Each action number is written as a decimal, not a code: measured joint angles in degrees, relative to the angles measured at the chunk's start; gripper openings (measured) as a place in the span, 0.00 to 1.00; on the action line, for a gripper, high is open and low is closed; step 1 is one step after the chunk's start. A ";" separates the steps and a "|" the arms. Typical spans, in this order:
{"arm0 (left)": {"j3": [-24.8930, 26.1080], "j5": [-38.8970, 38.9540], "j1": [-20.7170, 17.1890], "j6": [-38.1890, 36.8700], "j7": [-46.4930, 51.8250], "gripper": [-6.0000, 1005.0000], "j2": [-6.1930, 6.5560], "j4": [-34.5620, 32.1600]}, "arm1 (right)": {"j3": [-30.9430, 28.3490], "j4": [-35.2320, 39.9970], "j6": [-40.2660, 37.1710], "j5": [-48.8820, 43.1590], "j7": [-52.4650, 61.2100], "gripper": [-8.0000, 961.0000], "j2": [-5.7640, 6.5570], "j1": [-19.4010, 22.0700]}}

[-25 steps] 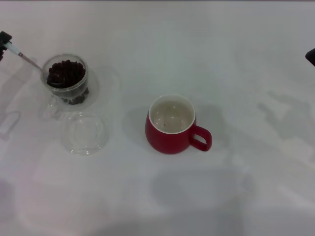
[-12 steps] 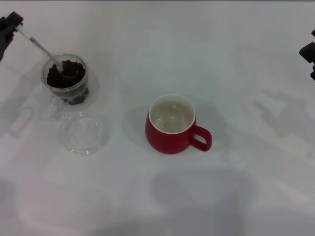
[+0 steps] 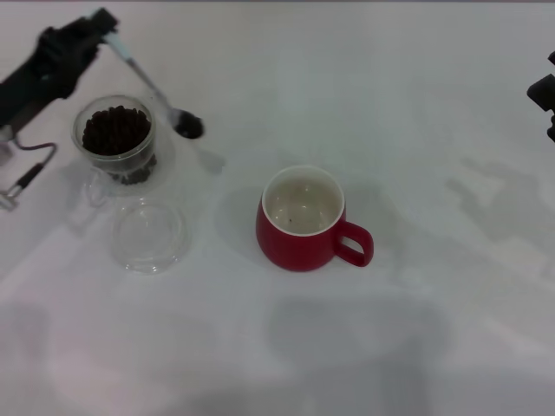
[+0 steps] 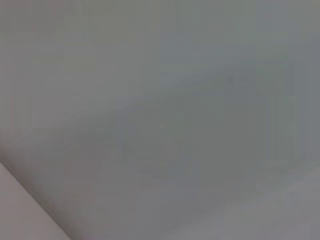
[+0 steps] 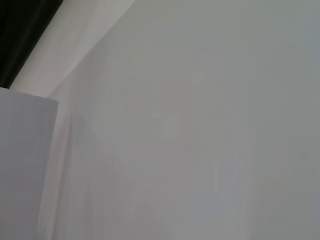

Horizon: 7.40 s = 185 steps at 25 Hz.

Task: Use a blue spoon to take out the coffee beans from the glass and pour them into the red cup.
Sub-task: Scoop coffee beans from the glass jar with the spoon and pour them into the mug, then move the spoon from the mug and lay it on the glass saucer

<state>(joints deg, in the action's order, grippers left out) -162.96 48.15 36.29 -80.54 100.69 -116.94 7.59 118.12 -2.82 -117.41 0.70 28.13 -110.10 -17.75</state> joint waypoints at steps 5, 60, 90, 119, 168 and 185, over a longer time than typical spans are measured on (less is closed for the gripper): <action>0.01 -2.78 2.30 -0.01 -1.11 0.13 -1.14 -1.20 | 0.00 0.00 -0.21 -0.08 0.00 0.45 0.00 0.32; 0.28 -11.40 0.17 -9.29 -17.97 0.12 -0.38 2.94 | -0.21 -0.08 -1.68 0.03 -0.38 0.45 -2.41 5.25; 0.62 -2.54 -11.18 -1.63 -29.55 0.13 -2.15 -1.30 | -0.13 -0.79 -1.15 0.26 2.08 0.46 -1.09 4.36; 0.59 -2.59 -12.82 -3.60 -29.79 0.13 -1.92 -1.88 | 0.00 -0.79 0.21 0.10 2.55 0.46 -0.73 3.23; 0.10 -5.31 -12.93 -1.65 -29.56 0.15 -2.06 -1.52 | -0.05 -0.79 2.63 0.18 3.08 0.47 -1.04 1.32; 0.10 -5.30 -14.99 -3.36 -29.51 0.23 -1.94 -1.93 | 0.25 -0.78 2.46 -0.09 2.96 0.47 -0.81 1.51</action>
<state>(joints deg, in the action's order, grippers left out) -162.86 42.85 21.30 -83.90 71.18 -118.88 5.66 118.37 -3.60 -114.94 0.61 31.09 -110.91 -16.24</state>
